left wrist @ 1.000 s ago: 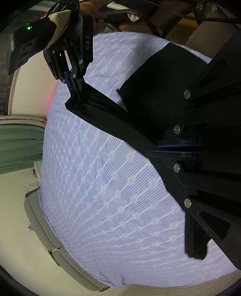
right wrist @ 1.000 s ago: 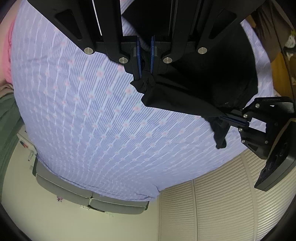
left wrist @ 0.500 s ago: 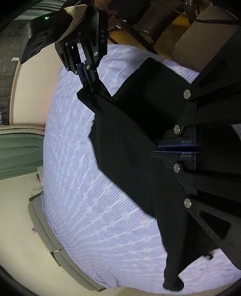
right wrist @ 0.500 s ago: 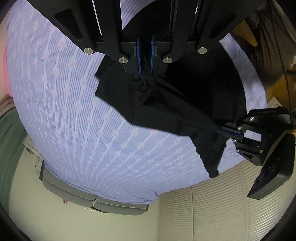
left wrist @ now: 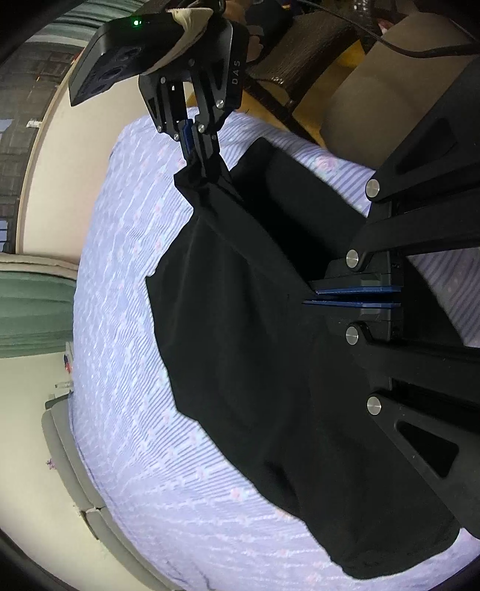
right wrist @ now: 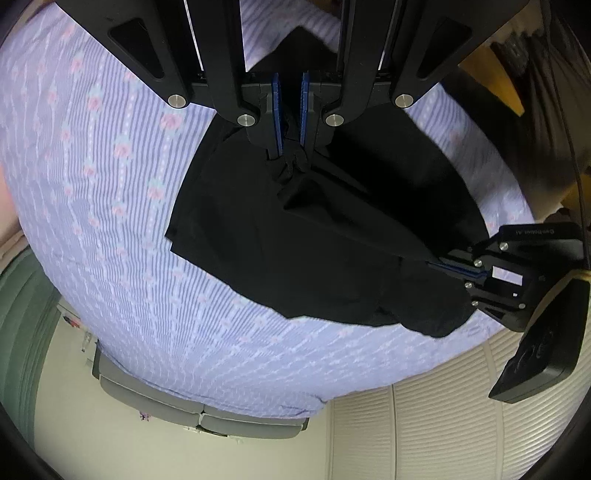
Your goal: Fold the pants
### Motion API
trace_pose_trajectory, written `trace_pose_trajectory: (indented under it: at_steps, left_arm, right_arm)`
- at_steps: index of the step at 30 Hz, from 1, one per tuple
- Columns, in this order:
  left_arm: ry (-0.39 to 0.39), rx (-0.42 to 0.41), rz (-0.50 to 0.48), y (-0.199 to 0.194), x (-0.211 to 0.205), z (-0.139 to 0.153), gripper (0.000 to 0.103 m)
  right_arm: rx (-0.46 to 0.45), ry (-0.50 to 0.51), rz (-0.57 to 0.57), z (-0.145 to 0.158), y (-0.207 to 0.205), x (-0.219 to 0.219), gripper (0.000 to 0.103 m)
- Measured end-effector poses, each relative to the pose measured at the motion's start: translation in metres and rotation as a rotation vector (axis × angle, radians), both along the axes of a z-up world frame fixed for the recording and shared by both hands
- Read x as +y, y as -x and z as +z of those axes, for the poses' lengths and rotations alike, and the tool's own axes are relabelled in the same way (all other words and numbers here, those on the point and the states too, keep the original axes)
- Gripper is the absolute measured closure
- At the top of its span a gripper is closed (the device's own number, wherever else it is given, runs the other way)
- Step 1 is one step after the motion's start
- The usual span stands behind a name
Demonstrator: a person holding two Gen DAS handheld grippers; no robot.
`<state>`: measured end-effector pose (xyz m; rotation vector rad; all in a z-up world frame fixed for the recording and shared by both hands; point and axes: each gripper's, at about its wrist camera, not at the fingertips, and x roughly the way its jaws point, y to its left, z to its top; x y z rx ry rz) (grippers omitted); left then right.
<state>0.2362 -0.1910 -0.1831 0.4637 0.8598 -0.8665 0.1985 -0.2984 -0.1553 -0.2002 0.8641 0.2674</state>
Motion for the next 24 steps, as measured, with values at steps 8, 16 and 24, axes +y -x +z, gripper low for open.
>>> trace_pose_trajectory:
  at_steps: [8,16,24]
  left_arm:
    - [0.018,0.038,-0.011,0.011,-0.002,-0.019,0.098]
    - [0.027,0.05,-0.007,0.022,-0.009,-0.028,0.097]
    - [0.049,0.073,0.028,0.025,0.002,-0.028,0.086]
  right_arm:
    - [0.012,0.058,0.002,-0.021,0.017,0.003,0.095]
    - [0.024,0.087,0.003,-0.037,0.027,-0.004,0.095]
    - [-0.006,0.121,-0.002,-0.038,0.045,-0.005,0.069]
